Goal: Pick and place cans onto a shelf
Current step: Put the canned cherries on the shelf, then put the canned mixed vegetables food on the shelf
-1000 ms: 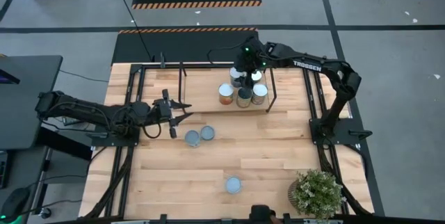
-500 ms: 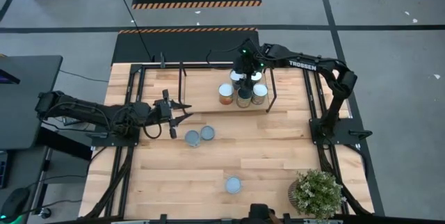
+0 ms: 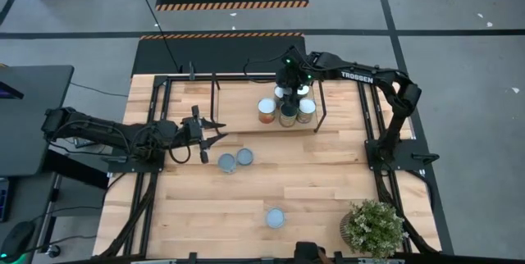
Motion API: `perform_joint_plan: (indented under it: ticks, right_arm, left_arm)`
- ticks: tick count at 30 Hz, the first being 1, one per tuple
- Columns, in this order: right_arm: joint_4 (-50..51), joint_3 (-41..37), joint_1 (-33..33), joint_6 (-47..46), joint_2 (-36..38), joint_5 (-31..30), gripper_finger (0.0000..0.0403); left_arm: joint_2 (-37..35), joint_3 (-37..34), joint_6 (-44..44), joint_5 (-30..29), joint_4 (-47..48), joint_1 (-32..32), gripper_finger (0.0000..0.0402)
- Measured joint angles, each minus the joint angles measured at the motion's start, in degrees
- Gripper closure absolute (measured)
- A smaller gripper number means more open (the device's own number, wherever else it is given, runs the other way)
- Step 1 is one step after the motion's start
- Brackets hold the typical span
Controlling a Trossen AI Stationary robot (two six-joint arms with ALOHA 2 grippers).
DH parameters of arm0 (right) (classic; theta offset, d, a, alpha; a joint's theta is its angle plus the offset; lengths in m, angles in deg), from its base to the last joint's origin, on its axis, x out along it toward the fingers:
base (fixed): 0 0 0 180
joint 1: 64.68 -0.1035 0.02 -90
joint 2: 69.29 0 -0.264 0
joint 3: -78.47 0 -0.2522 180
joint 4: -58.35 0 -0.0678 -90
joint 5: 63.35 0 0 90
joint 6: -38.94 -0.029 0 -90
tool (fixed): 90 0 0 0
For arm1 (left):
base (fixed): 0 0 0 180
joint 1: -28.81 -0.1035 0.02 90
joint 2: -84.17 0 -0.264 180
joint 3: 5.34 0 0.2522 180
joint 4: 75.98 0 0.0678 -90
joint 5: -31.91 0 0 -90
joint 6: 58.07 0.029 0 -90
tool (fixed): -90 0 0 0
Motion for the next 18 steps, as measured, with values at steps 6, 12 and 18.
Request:
perform_joint_plan:
  ticks: [6,12,18]
  right_arm:
    - [0.69,0.66,-0.23,-0.20,0.20,-0.71,0.0033]
    - [2.10,3.00,-1.57,-0.32,0.26,-2.40,0.0033]
    - [2.21,5.75,-2.30,-1.24,0.28,-2.71,0.0033]
  left_arm:
    - [0.00,0.00,0.17,-0.04,-0.11,-0.04,0.0260]
    - [0.02,0.00,0.22,-0.06,-0.07,-0.04,0.0260]
    - [0.13,0.02,0.26,-0.06,-0.04,-0.04,0.0260]
